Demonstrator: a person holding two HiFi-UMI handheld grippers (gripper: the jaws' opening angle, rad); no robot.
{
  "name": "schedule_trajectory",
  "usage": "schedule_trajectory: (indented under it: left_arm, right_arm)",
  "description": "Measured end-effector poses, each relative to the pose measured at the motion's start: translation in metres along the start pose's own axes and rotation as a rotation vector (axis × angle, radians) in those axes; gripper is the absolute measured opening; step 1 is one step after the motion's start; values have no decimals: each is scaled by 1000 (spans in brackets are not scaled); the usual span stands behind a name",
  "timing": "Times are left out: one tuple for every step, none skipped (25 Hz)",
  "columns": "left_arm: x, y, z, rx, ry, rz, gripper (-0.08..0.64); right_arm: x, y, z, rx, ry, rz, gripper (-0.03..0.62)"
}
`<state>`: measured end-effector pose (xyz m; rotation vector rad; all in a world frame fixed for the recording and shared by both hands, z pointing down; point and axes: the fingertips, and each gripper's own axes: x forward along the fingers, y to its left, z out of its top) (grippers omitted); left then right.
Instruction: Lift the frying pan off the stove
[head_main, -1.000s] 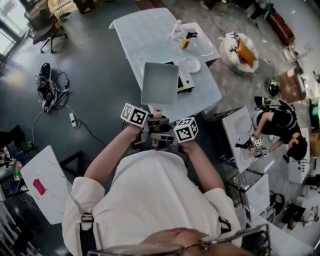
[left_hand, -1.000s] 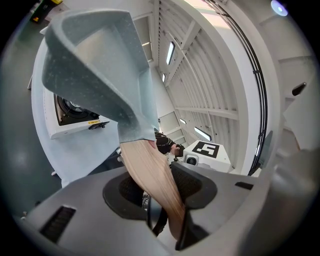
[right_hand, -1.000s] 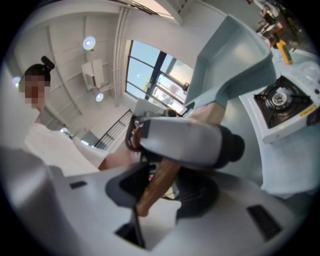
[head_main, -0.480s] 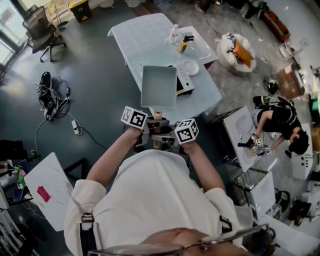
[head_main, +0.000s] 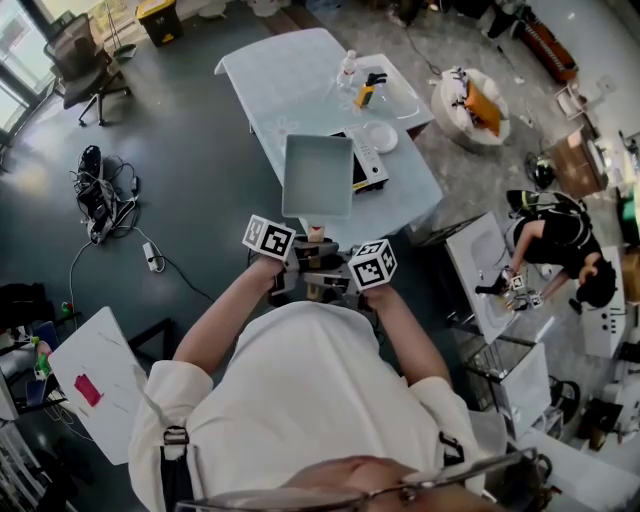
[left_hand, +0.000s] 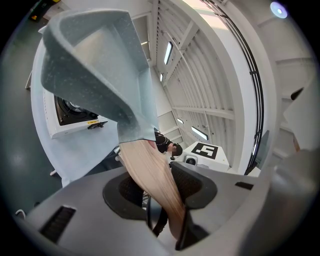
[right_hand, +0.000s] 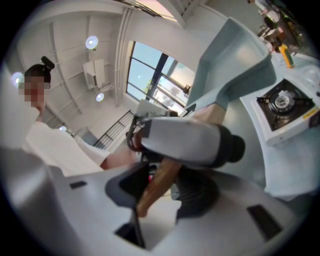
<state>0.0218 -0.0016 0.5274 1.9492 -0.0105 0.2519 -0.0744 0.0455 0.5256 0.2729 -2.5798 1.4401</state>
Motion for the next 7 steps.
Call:
schedule_trajectory:
  left_arm:
    - [-1,0,0,1,-1,-1,173]
    - [-1,0,0,2,-1,-2,173]
    - [-1,1,-1,2,-1,-3,173]
    - [-1,1,-1,2,0,-3,173]
    - [-1,1,-1,3,0,-4,173]
    - [-1,1,-1,3,1,-4,173]
    - [-1,1,0,4,2,-4,173]
  right_arm:
    - [1,1,0,-1,-1,1,184]
    - [2,1,0,-2,-1,1,184]
    - [2,1,0,-2,-2,1,184]
    - [2,1,0,-2,-2,1,184]
    - [2,0,0,-3,-2,1,184]
    - [2,0,1,-4,-3,0,184]
    - [2,0,1,-5,-3,-1,184]
